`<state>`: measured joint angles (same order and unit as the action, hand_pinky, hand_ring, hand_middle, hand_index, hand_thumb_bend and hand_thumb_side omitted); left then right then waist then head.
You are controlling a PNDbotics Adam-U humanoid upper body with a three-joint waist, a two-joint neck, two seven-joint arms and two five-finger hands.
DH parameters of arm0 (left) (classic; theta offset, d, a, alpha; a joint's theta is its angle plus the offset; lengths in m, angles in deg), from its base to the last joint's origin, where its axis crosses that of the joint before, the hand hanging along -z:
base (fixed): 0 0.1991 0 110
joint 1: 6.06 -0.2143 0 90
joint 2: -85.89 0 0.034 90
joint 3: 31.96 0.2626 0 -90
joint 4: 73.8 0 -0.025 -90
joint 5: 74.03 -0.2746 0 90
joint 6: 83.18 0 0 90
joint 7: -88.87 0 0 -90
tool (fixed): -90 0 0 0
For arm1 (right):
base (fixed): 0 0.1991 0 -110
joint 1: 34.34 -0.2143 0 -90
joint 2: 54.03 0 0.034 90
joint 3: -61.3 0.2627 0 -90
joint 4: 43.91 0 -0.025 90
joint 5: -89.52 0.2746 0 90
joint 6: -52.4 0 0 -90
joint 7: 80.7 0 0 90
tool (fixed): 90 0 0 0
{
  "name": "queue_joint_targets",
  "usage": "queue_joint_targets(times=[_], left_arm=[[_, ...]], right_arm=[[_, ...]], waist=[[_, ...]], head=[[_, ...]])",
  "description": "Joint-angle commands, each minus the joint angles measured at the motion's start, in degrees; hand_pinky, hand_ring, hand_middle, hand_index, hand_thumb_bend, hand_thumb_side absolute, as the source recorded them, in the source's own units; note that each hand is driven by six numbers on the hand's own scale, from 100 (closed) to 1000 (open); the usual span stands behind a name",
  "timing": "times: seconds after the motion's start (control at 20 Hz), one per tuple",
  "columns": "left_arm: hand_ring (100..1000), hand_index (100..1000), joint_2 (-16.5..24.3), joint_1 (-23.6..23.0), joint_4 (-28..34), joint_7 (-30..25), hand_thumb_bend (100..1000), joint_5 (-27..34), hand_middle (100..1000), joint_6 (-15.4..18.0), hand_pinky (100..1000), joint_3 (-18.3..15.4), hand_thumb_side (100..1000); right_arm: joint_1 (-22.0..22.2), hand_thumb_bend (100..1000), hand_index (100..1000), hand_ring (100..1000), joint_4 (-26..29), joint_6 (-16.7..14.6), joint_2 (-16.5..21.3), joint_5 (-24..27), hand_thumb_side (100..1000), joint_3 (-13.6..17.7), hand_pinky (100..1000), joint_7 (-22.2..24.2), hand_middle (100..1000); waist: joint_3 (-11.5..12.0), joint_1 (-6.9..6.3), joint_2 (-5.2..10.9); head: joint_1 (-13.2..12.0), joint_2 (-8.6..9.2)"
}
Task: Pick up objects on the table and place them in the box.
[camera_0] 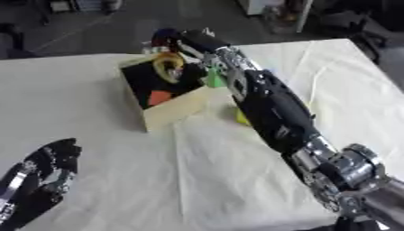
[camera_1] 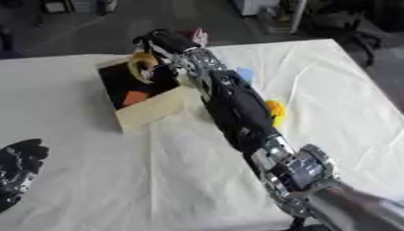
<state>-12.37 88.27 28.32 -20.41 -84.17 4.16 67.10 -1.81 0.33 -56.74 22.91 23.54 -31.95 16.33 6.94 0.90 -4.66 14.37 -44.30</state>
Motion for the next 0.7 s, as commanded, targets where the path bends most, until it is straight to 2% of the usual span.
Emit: queue_joint_targets(times=[0.05, 0.35, 0.4, 0.5, 0.55, 0.65, 0.7], left_arm=[[810, 873, 0.3, 0.6, 0.9, -0.2, 100, 0.2, 729, 0.1, 833, 0.1, 459], [810, 873, 0.2, 0.5, 0.9, 0.0, 100, 0.1, 729, 0.1, 833, -0.1, 458], [810, 873, 0.2, 0.5, 0.9, 0.0, 100, 0.1, 729, 0.1, 833, -0.1, 458], [810, 873, 0.7, 0.1, 0.8, 0.3, 100, -0.1, 729, 0.0, 833, -0.5, 460], [810, 873, 0.8, -0.1, 0.8, 0.4, 100, -0.1, 730, -0.1, 833, -0.5, 462], [811, 873, 1.0, -0.2, 0.8, 0.5, 100, -0.3, 730, 0.0, 834, -0.7, 462], [811, 873, 1.1, -0.2, 0.8, 0.5, 100, -0.4, 730, 0.0, 834, -0.7, 461]], right_arm=[[-1.4, 100, 975, 815, 1.6, 0.7, 0.8, -1.3, 713, -0.5, 791, -0.7, 900], [-0.1, 100, 987, 837, 6.1, -0.4, 2.3, 2.5, 680, -1.1, 813, 2.9, 928], [0.0, 100, 991, 851, 6.7, -0.4, 2.6, 3.1, 350, -1.3, 834, 3.5, 940], [3.3, 100, 994, 849, 11.3, -2.8, 7.3, 7.7, 247, -2.3, 836, 5.8, 939], [4.9, 100, 996, 848, 13.7, -3.3, 9.3, 10.8, 169, -2.6, 838, 7.3, 938], [8.4, 100, 999, 851, 18.7, -3.2, 13.0, 17.0, 100, -3.1, 843, 10.2, 941], [10.1, 100, 1000, 853, 21.1, -2.6, 14.5, 19.7, 183, -3.2, 846, 11.5, 942]], waist=[[-0.2, -0.98, 0.28], [-0.8, -0.97, 0.32], [-0.9, -0.94, 0.33], [-1.9, -0.24, 0.59], [-2.2, -0.01, 0.64], [-2.7, 0.34, 0.68], [-2.8, 0.44, 0.66]], head=[[0.3, 0.19], [0.3, 0.19], [0.2, 0.19], [-0.7, 0.19], [-0.9, 0.19], [-1.4, 0.19], [-1.5, 0.19]])
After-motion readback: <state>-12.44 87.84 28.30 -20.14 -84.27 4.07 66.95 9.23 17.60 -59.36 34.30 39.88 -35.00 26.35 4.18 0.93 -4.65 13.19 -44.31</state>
